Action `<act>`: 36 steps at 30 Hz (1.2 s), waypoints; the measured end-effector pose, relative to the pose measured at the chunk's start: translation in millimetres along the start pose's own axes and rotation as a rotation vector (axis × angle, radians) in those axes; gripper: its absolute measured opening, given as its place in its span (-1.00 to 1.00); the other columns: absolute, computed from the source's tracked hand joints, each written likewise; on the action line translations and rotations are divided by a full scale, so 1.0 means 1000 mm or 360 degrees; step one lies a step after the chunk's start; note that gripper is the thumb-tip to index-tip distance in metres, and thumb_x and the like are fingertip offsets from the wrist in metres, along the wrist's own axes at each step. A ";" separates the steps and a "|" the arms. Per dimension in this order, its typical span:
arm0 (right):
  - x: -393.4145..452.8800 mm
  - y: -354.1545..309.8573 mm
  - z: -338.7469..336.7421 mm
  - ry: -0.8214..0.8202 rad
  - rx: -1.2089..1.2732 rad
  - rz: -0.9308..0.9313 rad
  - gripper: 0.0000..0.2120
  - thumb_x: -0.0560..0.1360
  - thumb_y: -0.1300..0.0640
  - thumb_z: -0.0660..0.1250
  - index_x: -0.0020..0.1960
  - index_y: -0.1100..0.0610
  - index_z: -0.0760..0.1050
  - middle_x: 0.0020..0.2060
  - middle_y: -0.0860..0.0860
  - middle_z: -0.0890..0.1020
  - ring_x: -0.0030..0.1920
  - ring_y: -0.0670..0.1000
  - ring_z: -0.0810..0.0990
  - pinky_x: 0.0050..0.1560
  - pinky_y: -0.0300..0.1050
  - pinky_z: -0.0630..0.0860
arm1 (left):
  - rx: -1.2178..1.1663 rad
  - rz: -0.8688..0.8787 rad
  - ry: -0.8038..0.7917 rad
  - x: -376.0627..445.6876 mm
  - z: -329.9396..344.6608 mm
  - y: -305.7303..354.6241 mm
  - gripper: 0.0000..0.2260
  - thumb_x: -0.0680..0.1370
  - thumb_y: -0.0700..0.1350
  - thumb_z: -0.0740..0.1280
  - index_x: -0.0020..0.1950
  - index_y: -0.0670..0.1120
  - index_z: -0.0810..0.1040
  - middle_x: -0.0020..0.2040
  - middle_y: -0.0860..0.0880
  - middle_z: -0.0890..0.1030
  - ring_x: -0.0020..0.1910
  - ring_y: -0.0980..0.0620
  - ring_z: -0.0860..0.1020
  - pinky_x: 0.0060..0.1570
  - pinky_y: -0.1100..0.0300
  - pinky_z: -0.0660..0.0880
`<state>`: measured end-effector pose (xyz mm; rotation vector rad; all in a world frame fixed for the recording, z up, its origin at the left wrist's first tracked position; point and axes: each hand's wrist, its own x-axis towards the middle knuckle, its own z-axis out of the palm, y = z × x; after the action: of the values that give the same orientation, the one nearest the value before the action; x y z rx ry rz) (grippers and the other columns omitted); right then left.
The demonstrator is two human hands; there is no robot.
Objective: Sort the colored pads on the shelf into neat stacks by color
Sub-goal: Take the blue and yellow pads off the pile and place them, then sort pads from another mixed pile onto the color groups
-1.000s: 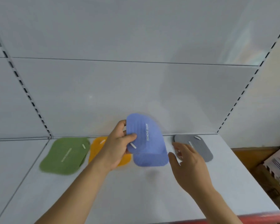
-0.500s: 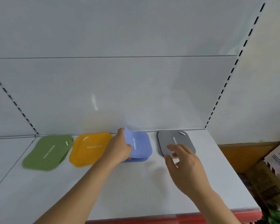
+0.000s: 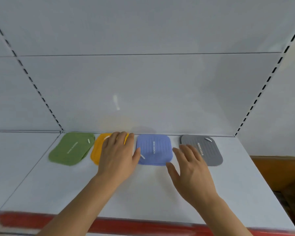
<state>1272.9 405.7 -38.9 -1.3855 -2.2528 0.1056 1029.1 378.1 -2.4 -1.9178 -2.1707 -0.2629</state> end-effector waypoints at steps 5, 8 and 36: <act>0.000 -0.042 0.014 -0.0052 0.0009 -0.0107 -0.49 0.61 -0.18 0.20 0.36 0.15 0.53 0.32 0.15 0.60 0.41 0.27 0.49 0.32 0.21 0.52 | -0.0016 -0.0066 0.0057 -0.036 -0.008 -0.042 -0.50 0.60 0.17 0.20 0.33 -0.15 0.60 0.24 -0.16 0.63 0.26 -0.26 0.57 0.18 -0.15 0.55; 0.000 -0.083 0.023 -0.0111 -0.0022 -0.0225 -0.48 0.62 -0.21 0.16 0.37 0.13 0.53 0.32 0.12 0.60 0.42 0.25 0.49 0.32 0.20 0.52 | -0.0039 -0.0131 0.0101 -0.066 -0.020 -0.072 -0.50 0.61 0.16 0.20 0.36 -0.15 0.59 0.27 -0.14 0.62 0.30 -0.25 0.55 0.23 -0.17 0.53; -0.015 -0.682 0.224 -0.0373 0.0285 -0.1270 -0.41 0.68 -0.28 0.06 0.45 0.10 0.51 0.42 0.11 0.56 0.51 0.17 0.42 0.46 0.19 0.43 | 0.0070 -0.1151 0.0042 -0.380 -0.091 -0.583 -0.41 0.67 0.28 -0.05 0.58 0.03 0.40 0.58 -0.03 0.42 0.61 -0.11 0.30 0.54 -0.16 0.34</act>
<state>620.3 105.8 -27.5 -0.3296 -2.7357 0.1962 499.3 -82.6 -14.3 -1.0241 -2.7339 -0.3477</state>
